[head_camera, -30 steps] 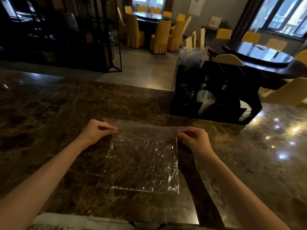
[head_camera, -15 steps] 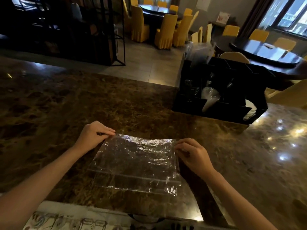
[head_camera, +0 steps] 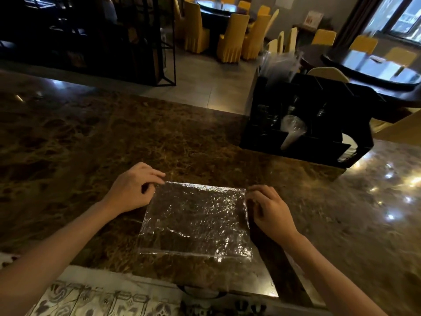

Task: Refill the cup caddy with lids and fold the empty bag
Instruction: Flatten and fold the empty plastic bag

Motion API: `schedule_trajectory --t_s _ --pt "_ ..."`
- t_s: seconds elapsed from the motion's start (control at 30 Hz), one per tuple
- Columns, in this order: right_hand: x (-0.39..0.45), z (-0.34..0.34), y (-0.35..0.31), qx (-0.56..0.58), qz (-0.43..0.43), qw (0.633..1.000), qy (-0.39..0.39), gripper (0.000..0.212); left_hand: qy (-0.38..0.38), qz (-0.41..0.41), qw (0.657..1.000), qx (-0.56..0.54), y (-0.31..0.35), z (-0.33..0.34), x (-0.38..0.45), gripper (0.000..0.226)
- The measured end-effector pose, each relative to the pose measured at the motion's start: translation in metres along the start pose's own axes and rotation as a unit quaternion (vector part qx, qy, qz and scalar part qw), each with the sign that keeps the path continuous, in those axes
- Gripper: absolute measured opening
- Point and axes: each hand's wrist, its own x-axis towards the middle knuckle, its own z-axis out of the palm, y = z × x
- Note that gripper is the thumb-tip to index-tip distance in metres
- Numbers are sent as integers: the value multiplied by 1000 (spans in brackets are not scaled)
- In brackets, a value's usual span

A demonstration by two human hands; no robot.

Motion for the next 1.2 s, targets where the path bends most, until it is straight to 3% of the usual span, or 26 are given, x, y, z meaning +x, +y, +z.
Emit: schedule_trajectory --t_s 0.07,0.17,0.37,0.47,0.9,1.2 --pt "14 -4 -16 20 23 999 25 34 -1 -11 1000 -1 18 5 5 29" --pt "39 7 -55 30 52 998 10 42 -84 -56 995 24 48 25 12 49" --pt "50 61 -117 -19 22 985 -169 62 -166 -72 976 120 83 70 0 58" --pt "39 75 -114 -21 53 978 -203 65 -175 -85 971 136 84 80 -11 59" --pt "-4 77 -78 -72 152 981 -99 75 -103 -144 974 143 86 83 -29 64" --pt "-25 60 -61 -69 196 974 -96 77 -113 -168 964 173 68 76 -40 70"
